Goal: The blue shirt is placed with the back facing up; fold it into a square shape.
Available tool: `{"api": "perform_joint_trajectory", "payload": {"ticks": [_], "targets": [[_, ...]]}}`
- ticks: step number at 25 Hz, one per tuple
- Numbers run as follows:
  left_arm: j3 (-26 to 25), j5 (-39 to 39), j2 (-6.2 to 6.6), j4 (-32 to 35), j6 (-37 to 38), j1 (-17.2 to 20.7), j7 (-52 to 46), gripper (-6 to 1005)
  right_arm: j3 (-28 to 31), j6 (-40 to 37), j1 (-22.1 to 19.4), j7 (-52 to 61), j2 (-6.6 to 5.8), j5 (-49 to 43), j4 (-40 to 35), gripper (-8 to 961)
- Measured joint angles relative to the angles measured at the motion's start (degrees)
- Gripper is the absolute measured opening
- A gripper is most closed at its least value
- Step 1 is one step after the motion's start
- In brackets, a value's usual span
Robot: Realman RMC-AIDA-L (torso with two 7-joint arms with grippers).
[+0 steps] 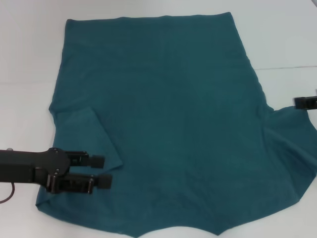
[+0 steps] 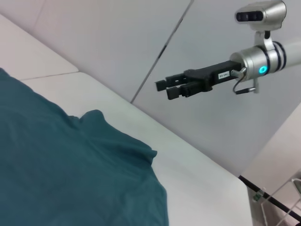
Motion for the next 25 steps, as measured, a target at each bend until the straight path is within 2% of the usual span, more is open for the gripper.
{"api": "perform_joint_trajectory", "payload": {"ticks": [5, 10, 16, 25], "targets": [[0.0, 0.2, 0.19, 0.0, -0.8, -0.2, -0.2, 796, 1.4, 0.4, 1.5, 7.9, -0.71, -11.5, -0.4, 836], [0.8, 1.5, -0.02, -0.1, -1.2, -0.7, 0.1, 797, 1.0, 2.6, 2.0, 10.6, 0.16, -22.1, 0.3, 835], [1.6, 1.6, -0.26, -0.2, -2.3, -0.9, 0.1, 796, 0.5, 4.3, 1.2, 11.6, 0.33, -23.0, 2.8, 834], [1.7, 1.6, -0.7, -0.4, -3.0, -0.4, 0.2, 796, -1.0, 11.3, 1.1, 11.6, 0.9, -27.1, 9.5, 833]]}}
